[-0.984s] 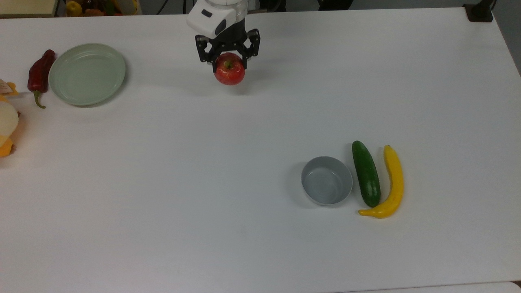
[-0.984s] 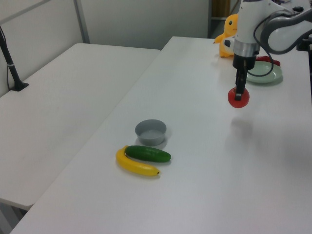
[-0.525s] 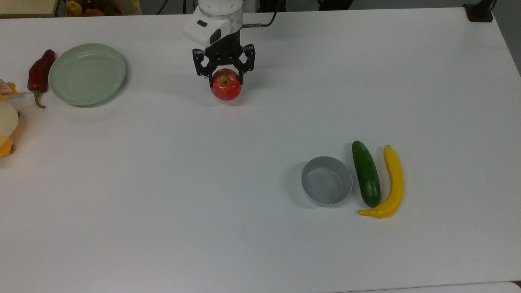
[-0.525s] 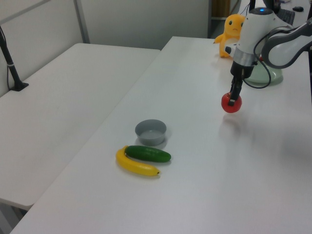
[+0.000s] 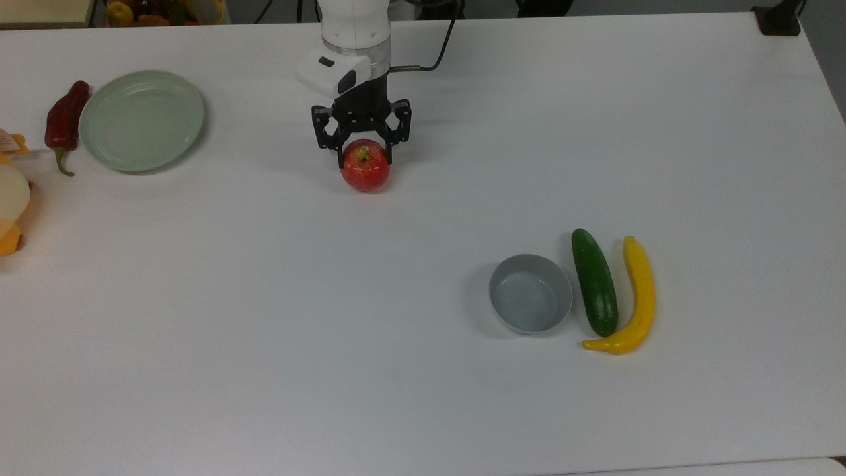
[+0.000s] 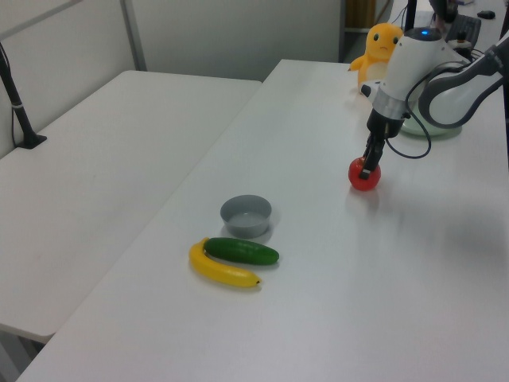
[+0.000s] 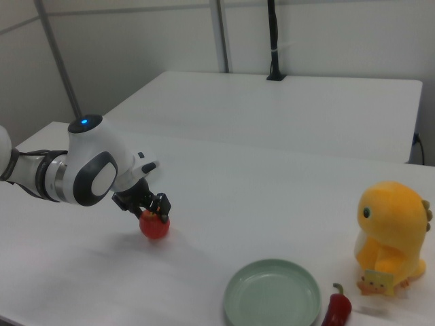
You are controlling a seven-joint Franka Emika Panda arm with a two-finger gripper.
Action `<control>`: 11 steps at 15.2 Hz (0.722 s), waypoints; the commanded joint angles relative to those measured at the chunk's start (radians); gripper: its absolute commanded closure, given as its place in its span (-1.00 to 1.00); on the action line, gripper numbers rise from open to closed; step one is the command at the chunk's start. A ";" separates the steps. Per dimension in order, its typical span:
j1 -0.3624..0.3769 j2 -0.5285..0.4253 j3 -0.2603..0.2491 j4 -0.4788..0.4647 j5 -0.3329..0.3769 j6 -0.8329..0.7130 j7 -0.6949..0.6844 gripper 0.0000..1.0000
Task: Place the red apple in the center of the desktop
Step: 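Carry the apple across the table and lower it onto the tabletop, then open the gripper to release the apple and raise it away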
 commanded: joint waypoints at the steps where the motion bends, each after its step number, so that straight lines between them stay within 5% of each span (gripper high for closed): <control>1: -0.006 0.003 0.004 -0.013 0.015 0.030 -0.003 0.81; 3: -0.011 0.003 0.004 -0.017 0.015 0.028 0.003 0.57; 6: -0.020 0.002 0.004 -0.015 0.015 0.025 0.081 -0.57; 7: -0.020 0.002 0.004 -0.015 0.015 0.025 0.101 -0.78; 9: -0.020 0.000 0.004 -0.013 0.015 0.021 0.110 -1.00; 11: -0.020 -0.007 0.004 -0.009 0.015 0.005 0.119 -1.00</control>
